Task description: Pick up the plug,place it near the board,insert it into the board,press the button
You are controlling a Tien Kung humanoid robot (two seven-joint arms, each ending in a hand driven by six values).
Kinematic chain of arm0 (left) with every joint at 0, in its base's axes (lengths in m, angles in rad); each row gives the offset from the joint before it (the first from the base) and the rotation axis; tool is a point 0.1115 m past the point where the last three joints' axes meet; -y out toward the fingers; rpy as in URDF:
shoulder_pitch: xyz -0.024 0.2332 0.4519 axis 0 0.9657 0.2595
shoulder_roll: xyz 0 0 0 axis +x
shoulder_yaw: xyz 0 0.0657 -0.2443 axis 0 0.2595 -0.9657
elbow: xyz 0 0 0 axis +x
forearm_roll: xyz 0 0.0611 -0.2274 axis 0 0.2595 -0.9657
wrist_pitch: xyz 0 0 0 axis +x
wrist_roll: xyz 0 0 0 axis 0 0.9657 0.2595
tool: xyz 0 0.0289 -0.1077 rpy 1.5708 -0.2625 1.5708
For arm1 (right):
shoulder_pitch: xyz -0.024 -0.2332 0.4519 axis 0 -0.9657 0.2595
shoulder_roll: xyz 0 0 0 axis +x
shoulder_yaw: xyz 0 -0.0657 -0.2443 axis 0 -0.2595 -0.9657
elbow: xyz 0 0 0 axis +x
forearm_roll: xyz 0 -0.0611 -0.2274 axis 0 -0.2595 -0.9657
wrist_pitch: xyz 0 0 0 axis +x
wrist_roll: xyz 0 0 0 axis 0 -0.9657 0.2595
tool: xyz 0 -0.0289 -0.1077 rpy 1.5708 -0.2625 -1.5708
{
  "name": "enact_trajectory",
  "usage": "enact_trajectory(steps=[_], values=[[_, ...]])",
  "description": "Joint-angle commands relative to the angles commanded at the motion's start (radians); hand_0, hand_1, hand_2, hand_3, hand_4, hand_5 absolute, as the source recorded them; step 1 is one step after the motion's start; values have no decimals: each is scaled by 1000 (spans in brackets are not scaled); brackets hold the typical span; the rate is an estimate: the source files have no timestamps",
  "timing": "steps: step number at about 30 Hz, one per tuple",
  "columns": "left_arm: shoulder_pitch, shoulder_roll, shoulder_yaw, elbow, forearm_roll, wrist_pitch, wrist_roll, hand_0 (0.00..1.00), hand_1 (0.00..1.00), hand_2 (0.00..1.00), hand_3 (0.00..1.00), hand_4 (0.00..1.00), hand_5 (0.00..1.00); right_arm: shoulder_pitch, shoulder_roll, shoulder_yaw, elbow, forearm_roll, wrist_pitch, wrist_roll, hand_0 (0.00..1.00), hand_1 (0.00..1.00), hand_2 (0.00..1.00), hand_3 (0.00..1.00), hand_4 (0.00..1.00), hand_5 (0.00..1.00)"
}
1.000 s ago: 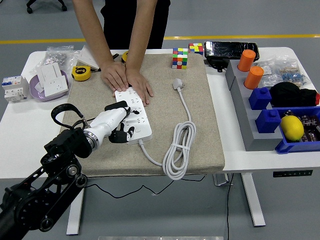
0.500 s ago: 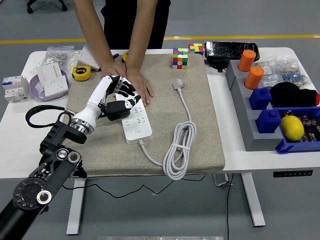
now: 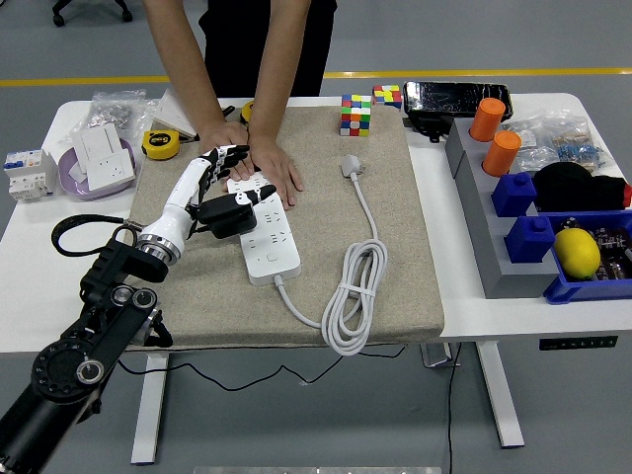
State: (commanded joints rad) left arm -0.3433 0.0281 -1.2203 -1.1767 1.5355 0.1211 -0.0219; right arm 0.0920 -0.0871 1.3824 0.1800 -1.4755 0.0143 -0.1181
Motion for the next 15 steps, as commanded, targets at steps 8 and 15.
enact_trajectory(steps=[8, 15], values=[[23, 43, 26, -153, 171, -63, 58, 224, 116, 216, 732, 592, 2, -1, -1, 3, 0, -2, 0, 0, 818, 745, 740, 757, 998, 798], [26, 82, 99, -236, 387, -231, 204, 186, 46, 164, 680, 523, 2, 2, -1, 1, 0, 1, -1, 2, 819, 744, 741, 757, 998, 798]])
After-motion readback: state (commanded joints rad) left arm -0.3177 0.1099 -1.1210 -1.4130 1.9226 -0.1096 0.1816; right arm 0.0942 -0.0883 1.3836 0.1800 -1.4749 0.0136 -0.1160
